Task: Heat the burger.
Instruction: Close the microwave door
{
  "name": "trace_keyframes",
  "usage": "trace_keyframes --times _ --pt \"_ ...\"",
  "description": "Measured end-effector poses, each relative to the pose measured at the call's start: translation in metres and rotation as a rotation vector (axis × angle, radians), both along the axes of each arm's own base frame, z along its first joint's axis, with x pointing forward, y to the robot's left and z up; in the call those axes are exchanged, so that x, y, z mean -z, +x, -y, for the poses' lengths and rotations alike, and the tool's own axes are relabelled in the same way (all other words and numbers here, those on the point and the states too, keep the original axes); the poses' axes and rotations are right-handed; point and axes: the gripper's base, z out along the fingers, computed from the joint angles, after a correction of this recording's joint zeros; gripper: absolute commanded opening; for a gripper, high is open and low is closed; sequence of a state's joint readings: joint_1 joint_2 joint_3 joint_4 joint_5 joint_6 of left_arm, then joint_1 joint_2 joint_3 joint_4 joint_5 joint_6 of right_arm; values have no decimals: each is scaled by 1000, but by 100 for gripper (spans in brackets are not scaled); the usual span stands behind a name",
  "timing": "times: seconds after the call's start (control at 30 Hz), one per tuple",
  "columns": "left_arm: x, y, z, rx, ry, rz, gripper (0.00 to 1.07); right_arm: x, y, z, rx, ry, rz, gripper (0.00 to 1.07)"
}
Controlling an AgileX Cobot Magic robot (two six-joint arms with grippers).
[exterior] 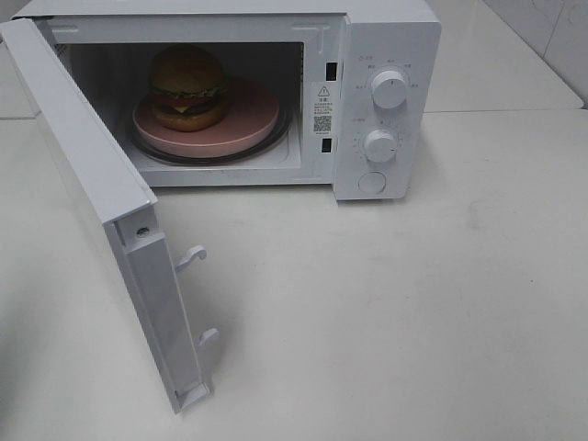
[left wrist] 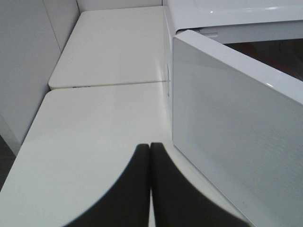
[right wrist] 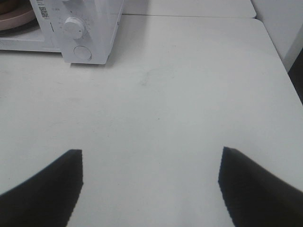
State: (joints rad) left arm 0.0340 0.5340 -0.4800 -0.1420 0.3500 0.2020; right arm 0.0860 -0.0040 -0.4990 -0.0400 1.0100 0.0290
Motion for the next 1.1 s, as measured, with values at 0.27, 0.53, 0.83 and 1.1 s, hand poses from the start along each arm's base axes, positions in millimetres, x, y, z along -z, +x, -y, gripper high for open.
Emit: trace_keyframes --times 0.27,0.53,0.83,1.1 --pt "27 16 -5 -47 13 128 0 0 0 0 0 0 0 76" --pt "38 31 -8 -66 71 262 0 0 0 0 0 0 0 76" --pt "66 60 -1 21 47 150 0 0 0 0 0 0 1 76" --pt "82 80 13 188 38 156 0 0 0 0 0 0 1 76"
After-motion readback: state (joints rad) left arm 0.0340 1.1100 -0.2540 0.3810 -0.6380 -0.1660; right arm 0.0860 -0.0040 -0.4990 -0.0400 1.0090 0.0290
